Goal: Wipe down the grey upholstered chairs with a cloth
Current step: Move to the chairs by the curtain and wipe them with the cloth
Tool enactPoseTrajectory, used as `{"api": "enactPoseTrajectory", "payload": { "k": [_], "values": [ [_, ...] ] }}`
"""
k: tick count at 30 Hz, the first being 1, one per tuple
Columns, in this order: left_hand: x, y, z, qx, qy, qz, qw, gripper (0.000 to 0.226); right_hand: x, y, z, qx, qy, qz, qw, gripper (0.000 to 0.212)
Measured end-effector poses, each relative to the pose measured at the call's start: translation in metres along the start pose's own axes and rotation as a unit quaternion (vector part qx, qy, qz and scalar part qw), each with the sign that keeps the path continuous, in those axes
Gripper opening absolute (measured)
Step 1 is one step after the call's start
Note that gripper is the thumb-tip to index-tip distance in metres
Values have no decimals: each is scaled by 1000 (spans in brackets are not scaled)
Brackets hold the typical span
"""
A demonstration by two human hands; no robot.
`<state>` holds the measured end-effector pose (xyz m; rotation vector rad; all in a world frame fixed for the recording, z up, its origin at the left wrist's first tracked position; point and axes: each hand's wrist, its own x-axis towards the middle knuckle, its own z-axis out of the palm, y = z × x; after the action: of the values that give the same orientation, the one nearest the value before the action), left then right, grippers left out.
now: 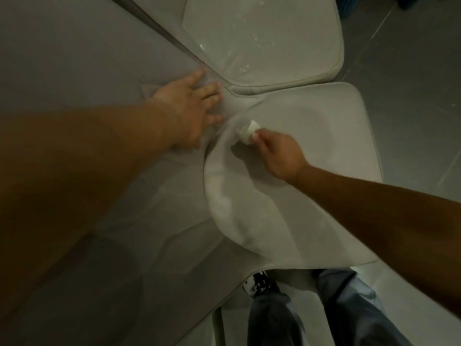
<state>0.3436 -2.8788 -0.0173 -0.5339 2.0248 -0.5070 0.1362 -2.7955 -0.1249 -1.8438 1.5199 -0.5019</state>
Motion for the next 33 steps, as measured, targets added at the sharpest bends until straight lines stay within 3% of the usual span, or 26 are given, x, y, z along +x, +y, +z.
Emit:
{"api": "enactPoseTrajectory", "payload": {
  "k": [3,4,7,11,18,20,22,24,27,30,33],
  "values": [
    [2,1,7,17,-44,10,999,72,-20,3,52,-193,-196,-120,954,41],
    [4,4,8,28,-60,28,997,71,-29,6,65,-238,-225,-148,933,46],
    [3,15,12,30,-111,88,989,69,-58,15,83,-179,-234,-182,938,63],
    [-1,16,17,20,-132,79,988,86,-88,31,63,-112,-264,-198,937,69],
    [-7,31,25,-34,-166,92,981,102,-111,87,-7,-210,-163,-278,923,40],
    [-6,39,17,-85,-167,78,979,104,-104,90,-24,-186,-112,-235,947,35],
    [-9,57,11,-153,-181,58,970,102,-85,80,-44,-111,0,-148,983,25],
    [-16,72,13,-155,-157,47,974,93,-57,71,-57,-67,80,-71,992,30],
    [-16,82,20,-184,-97,-33,978,84,-18,76,-56,-105,16,-24,994,42],
    [-2,97,9,-368,24,-183,911,70,-2,86,-36,-173,-100,-31,979,53],
    [13,132,2,-460,35,-274,844,74,-2,95,-14,-268,-93,-46,958,70]
  ]
}}
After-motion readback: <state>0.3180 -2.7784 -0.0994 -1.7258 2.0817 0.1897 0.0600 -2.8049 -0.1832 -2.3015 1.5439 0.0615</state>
